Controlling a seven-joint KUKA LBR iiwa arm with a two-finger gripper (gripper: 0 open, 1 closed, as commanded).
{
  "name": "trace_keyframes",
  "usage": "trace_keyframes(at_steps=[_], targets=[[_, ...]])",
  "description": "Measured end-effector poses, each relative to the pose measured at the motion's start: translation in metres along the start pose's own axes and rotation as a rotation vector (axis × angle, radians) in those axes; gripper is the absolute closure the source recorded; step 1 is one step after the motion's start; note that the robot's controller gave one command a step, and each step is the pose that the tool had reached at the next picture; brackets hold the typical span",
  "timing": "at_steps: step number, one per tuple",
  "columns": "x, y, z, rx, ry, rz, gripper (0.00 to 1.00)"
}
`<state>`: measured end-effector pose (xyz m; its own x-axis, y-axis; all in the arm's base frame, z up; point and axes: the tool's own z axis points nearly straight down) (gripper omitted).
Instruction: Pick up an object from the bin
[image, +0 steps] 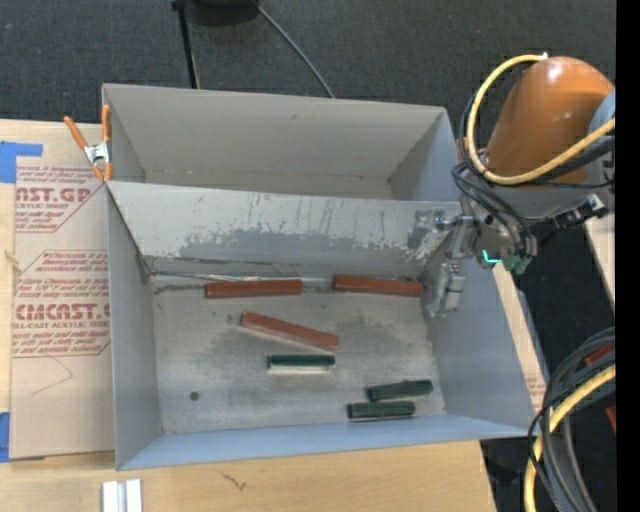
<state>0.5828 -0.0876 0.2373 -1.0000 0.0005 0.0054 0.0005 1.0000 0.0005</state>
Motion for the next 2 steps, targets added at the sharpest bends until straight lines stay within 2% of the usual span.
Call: trace_keyframes(at_steps=[1, 2], targets=[[-0.001, 0.000, -0.005, 0.001, -0.008, -0.001, 0.00], [0.021, 0.018, 0.059, 0.002, -0.012, -0.004, 0.00]])
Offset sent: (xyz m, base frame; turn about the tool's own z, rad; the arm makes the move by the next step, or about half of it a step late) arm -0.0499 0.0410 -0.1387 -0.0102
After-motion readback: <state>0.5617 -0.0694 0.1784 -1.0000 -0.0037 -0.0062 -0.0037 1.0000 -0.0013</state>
